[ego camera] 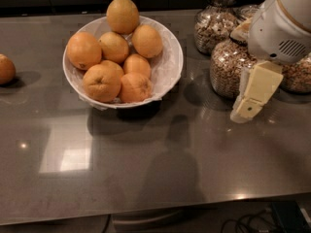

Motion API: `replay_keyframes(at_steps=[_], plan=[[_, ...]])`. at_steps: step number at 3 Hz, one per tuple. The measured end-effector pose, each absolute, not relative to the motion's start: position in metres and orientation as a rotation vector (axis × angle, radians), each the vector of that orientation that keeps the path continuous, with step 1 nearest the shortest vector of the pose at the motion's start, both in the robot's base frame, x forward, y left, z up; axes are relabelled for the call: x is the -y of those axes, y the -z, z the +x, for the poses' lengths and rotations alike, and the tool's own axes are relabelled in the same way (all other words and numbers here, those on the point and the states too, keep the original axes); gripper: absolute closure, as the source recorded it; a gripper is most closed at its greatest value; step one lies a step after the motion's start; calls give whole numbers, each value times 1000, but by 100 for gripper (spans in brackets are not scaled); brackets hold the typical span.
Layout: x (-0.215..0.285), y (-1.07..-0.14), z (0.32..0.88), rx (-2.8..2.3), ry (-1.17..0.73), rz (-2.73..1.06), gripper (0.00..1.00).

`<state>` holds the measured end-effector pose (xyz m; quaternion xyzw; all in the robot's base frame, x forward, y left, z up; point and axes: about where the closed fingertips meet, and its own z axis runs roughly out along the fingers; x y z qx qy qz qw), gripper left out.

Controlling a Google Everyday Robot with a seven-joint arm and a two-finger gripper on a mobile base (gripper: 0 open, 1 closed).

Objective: Pick orange from white bowl

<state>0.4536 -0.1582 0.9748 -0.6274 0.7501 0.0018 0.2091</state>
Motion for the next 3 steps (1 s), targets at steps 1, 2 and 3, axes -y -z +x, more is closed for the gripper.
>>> replay_keyframes(at_steps=[1,2,3], plan=[[122,-978,466,-1997,-43,-1774,0],[122,-977,467,-1997,-43,-1774,0],[99,-967,473,-1959,-116,-1737,0]])
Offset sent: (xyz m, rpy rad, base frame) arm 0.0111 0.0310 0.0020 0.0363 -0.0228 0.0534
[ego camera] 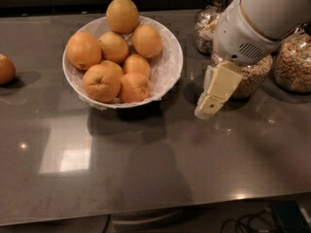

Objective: Pick orange from white bowl

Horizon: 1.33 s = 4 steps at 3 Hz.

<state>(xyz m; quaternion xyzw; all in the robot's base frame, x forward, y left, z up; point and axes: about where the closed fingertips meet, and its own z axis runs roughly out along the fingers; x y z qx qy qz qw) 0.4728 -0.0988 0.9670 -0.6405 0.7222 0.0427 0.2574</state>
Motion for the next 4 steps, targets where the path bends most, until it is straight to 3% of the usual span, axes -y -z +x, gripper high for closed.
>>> replay_keyframes(at_steps=[2,3,4], plan=[[-5,-966,485,-1731,-319,-1783,0],[-39,-964,491,-1643,-401,-1820,0],[-39,-964,492,-1643,-402,-1821,0]])
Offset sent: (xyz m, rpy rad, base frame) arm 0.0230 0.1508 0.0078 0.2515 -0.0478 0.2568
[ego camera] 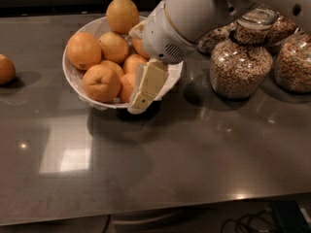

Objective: Pick orange from white bowl

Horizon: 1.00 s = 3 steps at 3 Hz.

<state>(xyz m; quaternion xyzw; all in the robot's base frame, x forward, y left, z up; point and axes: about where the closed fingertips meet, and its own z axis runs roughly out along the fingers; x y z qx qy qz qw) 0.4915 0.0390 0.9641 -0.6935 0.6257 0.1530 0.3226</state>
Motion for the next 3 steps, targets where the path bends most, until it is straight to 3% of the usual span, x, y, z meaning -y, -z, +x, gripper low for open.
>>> replay_keyframes(at_steps=[3], plan=[[-75,-947,502,-1567,-491,-1849,0]])
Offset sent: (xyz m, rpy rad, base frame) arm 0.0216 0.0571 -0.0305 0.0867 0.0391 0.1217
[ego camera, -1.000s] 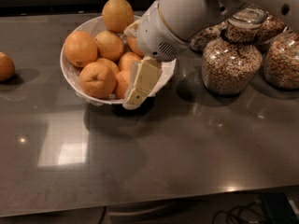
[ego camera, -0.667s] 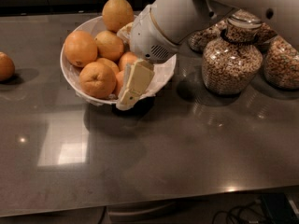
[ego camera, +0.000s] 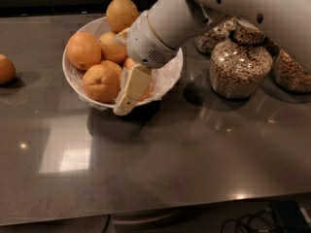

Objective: Pick orange from white bowl

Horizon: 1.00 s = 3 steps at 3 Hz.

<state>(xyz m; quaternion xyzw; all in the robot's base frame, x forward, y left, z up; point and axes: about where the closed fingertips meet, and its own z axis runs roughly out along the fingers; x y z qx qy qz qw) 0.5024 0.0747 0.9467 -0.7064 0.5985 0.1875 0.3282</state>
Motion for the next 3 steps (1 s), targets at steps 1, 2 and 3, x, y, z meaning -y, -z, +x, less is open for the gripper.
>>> replay_keyframes(at_steps=[1,2,3], plan=[[-75,-947,502,-1567,-491,-1849,6],[-75,-947,502,-1566,-491,-1849,25],[-75,-947,502,-1566,-491,-1849,38]])
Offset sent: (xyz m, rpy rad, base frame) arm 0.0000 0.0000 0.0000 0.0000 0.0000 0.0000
